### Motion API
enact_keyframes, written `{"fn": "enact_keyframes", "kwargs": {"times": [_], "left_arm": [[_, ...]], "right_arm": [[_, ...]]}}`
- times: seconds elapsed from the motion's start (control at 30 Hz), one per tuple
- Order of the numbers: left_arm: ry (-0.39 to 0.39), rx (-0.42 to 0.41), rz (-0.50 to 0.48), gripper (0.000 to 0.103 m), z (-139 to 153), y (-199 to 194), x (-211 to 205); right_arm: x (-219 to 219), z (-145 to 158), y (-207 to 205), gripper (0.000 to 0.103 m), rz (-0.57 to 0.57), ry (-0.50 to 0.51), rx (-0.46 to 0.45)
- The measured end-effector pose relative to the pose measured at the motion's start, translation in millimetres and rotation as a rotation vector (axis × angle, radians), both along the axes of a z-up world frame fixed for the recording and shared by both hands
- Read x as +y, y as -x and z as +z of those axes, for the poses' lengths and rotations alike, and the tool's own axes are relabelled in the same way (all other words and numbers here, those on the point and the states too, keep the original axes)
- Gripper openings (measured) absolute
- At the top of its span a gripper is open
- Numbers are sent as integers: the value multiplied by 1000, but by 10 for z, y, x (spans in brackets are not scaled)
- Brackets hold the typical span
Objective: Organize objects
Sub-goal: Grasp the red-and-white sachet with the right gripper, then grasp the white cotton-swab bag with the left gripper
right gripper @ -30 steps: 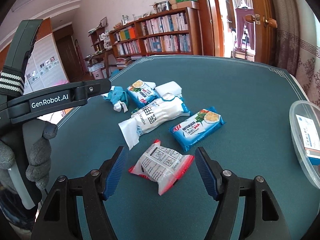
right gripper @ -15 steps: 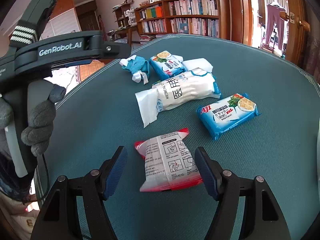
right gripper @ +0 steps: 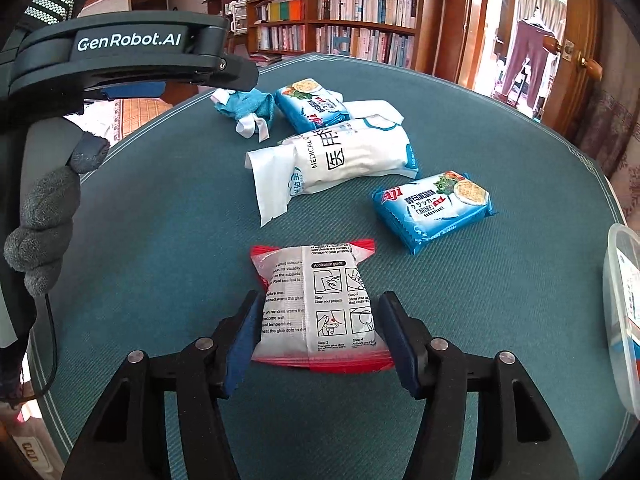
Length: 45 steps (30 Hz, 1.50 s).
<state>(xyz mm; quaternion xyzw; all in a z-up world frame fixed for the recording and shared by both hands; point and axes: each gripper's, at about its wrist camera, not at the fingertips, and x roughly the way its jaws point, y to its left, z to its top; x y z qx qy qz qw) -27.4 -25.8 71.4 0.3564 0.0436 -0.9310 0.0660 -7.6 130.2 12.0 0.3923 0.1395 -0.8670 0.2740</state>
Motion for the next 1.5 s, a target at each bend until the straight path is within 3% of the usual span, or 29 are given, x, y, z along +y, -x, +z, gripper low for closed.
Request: {"fn": "enact_keyframes", "kwargs": {"times": [0.37, 0.63, 0.83, 1.07, 1.23, 1.5], "left_arm": [[58, -25, -86, 102, -64, 165, 281], [102, -61, -150, 101, -196, 392, 529], [105, -95, -175, 84, -315, 520, 613], [92, -115, -203, 80, -408, 561, 672], [75, -139, -221, 64, -457, 602, 731], [63, -131, -224, 55, -428, 562, 732]], "right_arm": [[530, 32, -90, 52, -135, 47, -11], [710, 34, -119, 52, -144, 81, -22], [752, 26, -89, 52, -144, 122, -40], [750, 24, -90, 52, -144, 130, -43], [747, 21, -95, 52, -144, 130, -43], [751, 20, -95, 53, -144, 131, -43]]}}
